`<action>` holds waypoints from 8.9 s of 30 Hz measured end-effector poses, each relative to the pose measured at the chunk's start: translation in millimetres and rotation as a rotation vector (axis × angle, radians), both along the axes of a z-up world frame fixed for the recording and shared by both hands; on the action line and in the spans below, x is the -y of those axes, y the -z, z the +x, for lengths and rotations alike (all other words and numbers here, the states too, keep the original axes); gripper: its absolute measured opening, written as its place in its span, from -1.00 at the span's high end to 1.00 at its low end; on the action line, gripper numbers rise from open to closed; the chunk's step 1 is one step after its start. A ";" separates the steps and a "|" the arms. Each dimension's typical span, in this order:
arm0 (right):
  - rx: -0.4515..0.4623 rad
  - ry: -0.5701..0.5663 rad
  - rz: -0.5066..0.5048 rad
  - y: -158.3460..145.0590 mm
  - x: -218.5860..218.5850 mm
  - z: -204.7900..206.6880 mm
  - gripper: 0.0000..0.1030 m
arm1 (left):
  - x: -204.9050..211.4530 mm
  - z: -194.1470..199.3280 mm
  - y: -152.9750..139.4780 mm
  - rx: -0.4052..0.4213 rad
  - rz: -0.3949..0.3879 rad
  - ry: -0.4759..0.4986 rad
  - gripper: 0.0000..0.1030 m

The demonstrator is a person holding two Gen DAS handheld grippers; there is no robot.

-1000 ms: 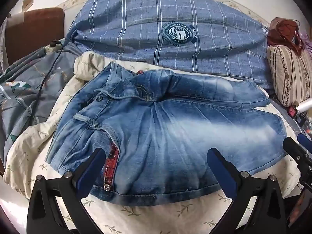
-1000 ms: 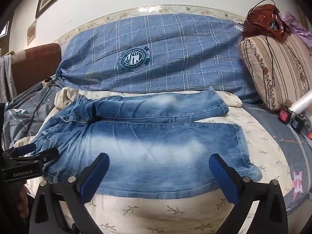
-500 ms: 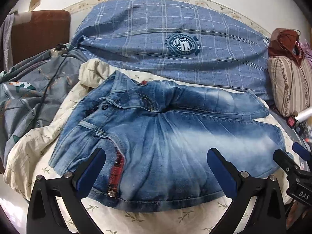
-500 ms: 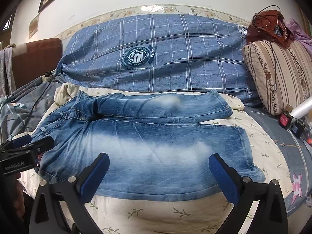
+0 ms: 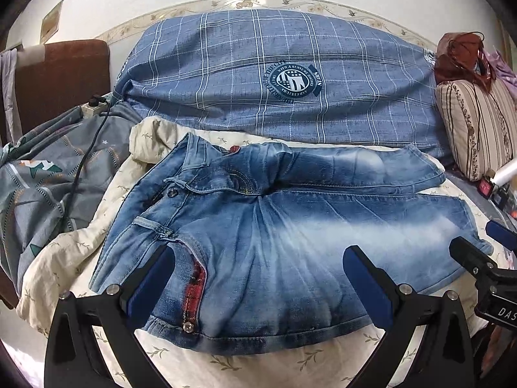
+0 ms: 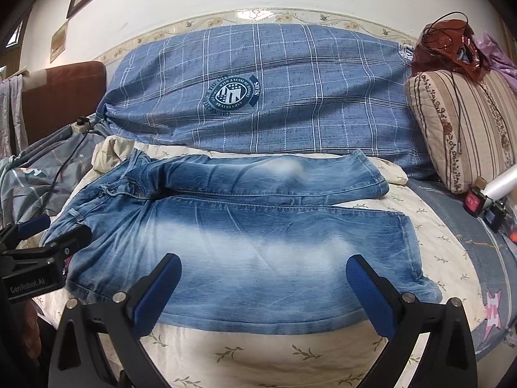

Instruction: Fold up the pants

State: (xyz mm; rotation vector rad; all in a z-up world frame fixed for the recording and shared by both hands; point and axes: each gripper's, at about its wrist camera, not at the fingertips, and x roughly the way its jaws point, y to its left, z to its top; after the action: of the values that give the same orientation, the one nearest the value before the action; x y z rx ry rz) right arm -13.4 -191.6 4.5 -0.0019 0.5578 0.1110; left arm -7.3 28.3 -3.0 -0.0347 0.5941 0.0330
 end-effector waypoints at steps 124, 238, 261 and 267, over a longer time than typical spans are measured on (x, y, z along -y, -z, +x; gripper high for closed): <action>-0.475 0.312 0.808 68.1 233.8 33.3 0.28 | -155.2 14.9 46.5 -0.410 -0.409 -0.458 0.32; -0.249 0.086 0.457 -73.9 204.5 220.4 0.95 | -192.5 161.2 -68.5 -0.253 -0.535 -0.098 0.74; -0.505 0.168 0.570 54.4 246.6 18.5 0.25 | -190.6 7.2 10.3 -0.417 -0.572 -0.127 0.34; -0.439 0.236 0.578 29.5 266.4 -3.9 -0.33 | -197.6 -21.3 -18.4 -0.364 -0.434 -0.238 0.31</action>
State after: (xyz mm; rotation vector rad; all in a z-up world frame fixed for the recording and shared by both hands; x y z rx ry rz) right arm -17.3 -458.0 -25.0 0.6620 0.9421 0.0386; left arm -28.6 225.9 15.4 -0.5295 0.9504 0.1434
